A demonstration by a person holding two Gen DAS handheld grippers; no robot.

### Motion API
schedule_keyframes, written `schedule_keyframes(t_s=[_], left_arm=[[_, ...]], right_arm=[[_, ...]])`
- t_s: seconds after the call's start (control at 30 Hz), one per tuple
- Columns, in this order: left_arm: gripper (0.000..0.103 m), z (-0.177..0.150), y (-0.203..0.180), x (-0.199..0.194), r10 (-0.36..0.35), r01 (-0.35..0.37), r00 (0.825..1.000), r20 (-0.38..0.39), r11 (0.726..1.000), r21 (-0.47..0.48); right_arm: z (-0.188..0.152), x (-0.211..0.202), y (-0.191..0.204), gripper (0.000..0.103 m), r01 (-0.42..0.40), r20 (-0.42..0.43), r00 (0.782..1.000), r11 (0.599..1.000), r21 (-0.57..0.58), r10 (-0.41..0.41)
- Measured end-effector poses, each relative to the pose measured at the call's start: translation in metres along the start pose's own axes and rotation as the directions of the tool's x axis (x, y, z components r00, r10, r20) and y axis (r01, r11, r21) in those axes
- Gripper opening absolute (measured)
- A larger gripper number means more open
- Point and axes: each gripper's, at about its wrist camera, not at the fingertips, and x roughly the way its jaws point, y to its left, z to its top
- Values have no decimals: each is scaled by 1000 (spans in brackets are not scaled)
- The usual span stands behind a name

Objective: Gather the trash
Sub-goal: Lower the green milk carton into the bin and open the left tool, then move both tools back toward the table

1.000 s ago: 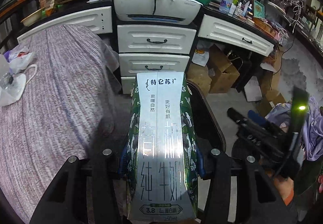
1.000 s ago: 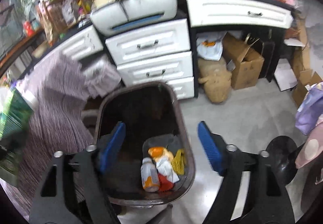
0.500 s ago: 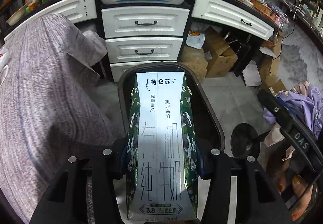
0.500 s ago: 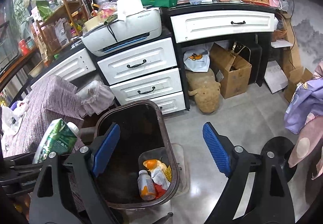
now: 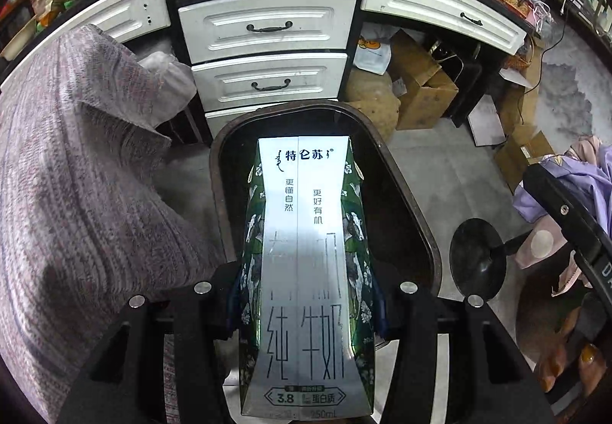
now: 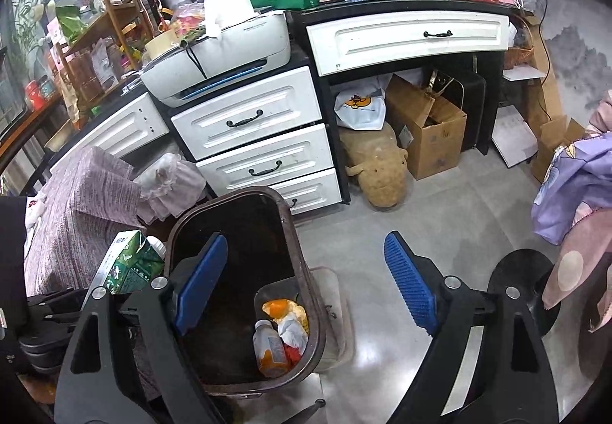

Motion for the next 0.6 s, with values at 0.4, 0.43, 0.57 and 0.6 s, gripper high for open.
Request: schedule_keyframes(t_s=[0.4,0.43,0.57,0.6], left_arm=[[86,-3,-6,-7,-12,12,1000,18,1000,17],[87,-5,-4,-12,-10,9,1000,29,1000,14],[91,-9,1,-33,-9,8,997,82,1000,7],[92,-10,2,-39,-3,2,995,98,1000,4]], right_arm=[[0,3,-3,83,8,-9,1000,1000,6,-8],[0,2,-3,83,6,-8,1000,1000,7,-6],[0,0,-1,83,0,-7,1000,1000,8,0],[1,0,-1,83,-1,-8,1000,1000,9,1]])
